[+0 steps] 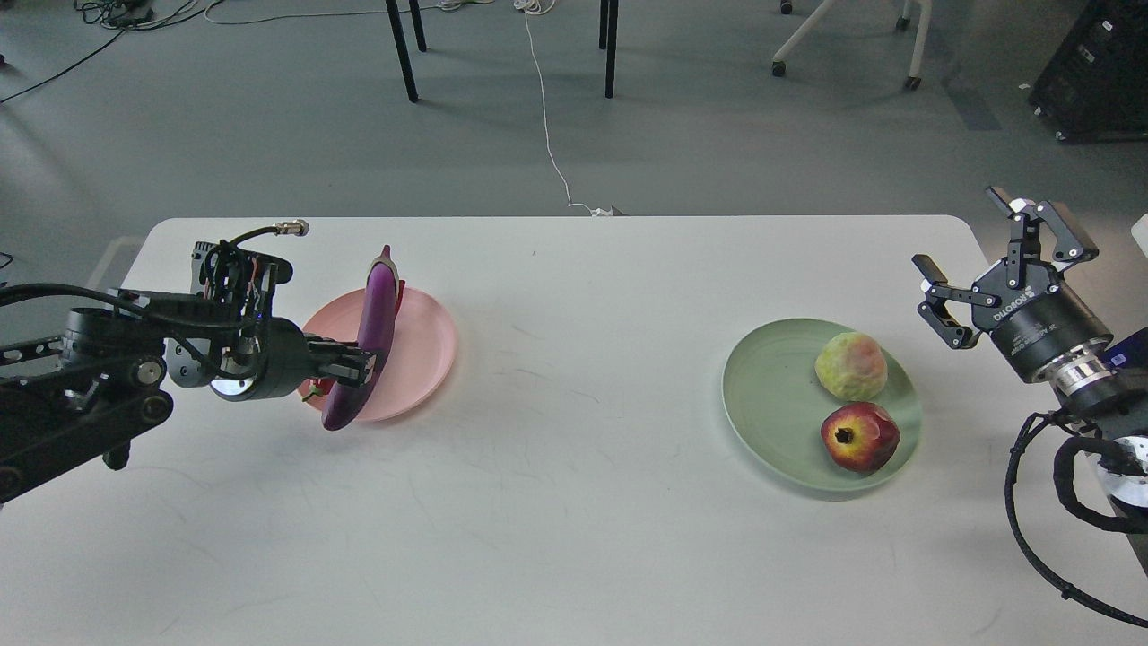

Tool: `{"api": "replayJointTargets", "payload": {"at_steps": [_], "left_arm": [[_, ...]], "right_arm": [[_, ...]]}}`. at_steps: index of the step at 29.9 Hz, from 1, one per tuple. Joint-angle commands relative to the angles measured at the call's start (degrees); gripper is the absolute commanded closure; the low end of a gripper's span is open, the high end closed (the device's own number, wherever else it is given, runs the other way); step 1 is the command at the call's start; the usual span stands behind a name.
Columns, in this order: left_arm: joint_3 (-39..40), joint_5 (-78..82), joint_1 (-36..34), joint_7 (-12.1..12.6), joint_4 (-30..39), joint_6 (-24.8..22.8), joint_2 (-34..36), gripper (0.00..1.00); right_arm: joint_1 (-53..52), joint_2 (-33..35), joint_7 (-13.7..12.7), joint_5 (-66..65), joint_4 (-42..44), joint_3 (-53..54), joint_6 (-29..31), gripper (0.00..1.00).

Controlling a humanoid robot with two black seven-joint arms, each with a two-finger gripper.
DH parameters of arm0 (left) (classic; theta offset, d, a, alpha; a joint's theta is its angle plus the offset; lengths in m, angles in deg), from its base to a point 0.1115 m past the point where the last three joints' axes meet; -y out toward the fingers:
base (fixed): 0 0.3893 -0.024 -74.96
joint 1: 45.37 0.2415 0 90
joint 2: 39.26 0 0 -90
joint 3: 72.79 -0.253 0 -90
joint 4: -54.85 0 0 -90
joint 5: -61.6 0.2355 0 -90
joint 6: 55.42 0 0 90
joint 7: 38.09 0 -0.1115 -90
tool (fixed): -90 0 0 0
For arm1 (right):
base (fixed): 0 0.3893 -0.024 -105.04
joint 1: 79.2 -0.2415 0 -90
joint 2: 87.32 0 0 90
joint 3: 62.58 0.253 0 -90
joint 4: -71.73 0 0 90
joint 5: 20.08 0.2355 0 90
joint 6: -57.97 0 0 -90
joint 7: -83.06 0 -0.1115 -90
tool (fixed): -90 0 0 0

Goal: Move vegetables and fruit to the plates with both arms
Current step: 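Lower the eggplant onto the pink plate and open the gripper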

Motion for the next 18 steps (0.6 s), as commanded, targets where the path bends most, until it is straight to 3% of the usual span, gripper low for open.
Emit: {"api": "replayJointTargets", "payload": {"at_steps": [1, 14, 18], "left_arm": [[0.2, 0.0, 0.0, -0.2, 0.1, 0.0, -0.6, 0.68], [0.1, 0.0, 0.2, -2.5, 0.7, 1.5, 0.0, 0.65], [-0.5, 0.2, 0.2, -2.3, 0.2, 1.6, 0.2, 0.59]], "right_arm": [[0.0, 0.3, 0.0, 0.0, 0.0, 0.1, 0.1, 0.02], [0.1, 0.4, 0.0, 0.0, 0.0, 0.2, 0.1, 0.02], [0.1, 0.4, 0.0, 0.0, -0.1, 0.2, 0.1, 0.02]]}}
